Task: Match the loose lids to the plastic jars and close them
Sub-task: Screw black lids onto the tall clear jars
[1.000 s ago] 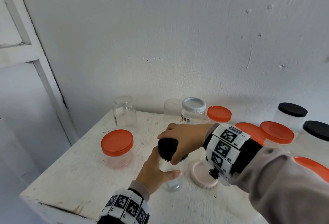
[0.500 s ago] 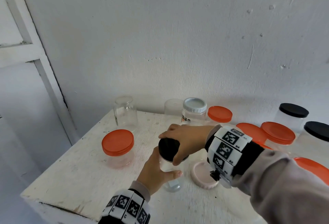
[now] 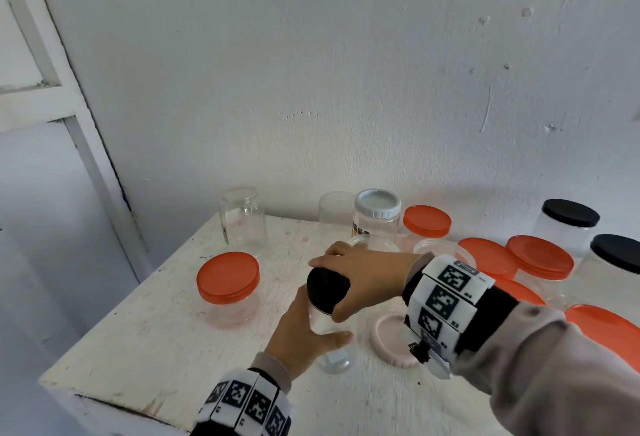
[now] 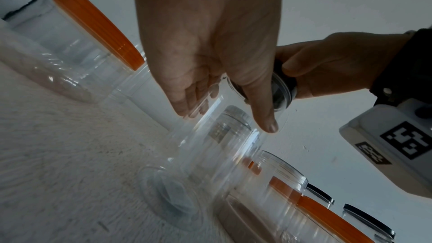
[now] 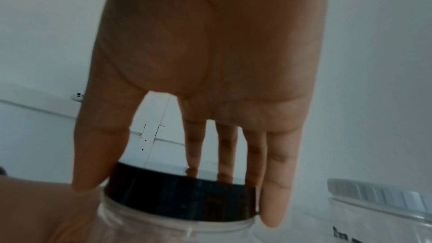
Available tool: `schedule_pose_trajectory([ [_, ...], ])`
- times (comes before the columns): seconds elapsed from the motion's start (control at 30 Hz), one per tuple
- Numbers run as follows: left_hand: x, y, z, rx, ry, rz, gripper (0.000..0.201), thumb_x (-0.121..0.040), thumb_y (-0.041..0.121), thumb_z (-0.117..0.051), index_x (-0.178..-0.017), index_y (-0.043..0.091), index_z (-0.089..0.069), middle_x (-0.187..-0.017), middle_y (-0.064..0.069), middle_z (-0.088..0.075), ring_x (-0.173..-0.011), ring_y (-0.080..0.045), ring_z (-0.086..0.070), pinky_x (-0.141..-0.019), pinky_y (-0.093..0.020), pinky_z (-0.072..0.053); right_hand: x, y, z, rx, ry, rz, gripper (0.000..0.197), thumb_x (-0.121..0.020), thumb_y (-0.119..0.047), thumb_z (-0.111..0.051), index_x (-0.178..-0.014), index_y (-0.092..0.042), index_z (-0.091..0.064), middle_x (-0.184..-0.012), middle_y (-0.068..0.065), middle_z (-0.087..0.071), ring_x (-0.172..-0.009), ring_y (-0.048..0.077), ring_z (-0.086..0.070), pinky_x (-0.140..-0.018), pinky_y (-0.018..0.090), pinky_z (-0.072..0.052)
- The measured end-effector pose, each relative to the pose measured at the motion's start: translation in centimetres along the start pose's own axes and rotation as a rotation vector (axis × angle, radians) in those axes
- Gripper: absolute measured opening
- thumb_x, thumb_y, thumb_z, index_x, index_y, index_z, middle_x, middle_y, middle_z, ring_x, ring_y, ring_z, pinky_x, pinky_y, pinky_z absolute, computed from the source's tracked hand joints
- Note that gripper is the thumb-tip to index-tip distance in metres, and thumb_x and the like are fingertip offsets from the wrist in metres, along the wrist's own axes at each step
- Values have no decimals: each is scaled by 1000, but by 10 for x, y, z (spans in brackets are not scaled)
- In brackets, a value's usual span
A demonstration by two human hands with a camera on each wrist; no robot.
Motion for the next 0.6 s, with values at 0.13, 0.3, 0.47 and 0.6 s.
schedule_pose_trajectory([
  [0.13,0,1,0,-4,2,7,78,-69,27,-83,-131,25,-36,-123,14,-54,-115,-3,-49,-86,-9,-36,-1,2,4,8,40,0,80,-79,-52,-68,-145,-33,-28,-131,-5,-38,-120,19,-39,-99,41,-43],
  [0.3,0,-1,0,6,8,13,78,-68,28,-84,-130,30,-36,-120,17,-54,-113,0,-49,-84,-7,-38,-5,6,3,93,190,-130,86,-73,-78,-54,-136,-21,-38,-125,3,-43,-110,25,-50,-84,36,-45],
  [0.47,-1,-1,0,10,6,9,78,-67,29,-85,-127,31,-36,-121,18,-54,-112,1,-50,-87,-9,-39,-2,3,-4,5,4,-26,91,-77,-52,-69,-149,-34,-16,-141,-2,-29,-128,22,-33,-103,45,-40],
  [0.6,0,-1,0,9,6,14,78,-67,29,-84,-128,29,-35,-121,19,-52,-111,2,-49,-83,-7,-37,-3,0,2,20,34,22,86,-77,-44,-71,-148,-32,-23,-135,-4,-36,-122,19,-37,-101,43,-42],
])
Point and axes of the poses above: each hand's wrist, its own x-axis away from the middle knuckle, its own z-axis out of the back of the hand, y = z × x, the point moved 8 cm from there along -x, towards the middle knuckle
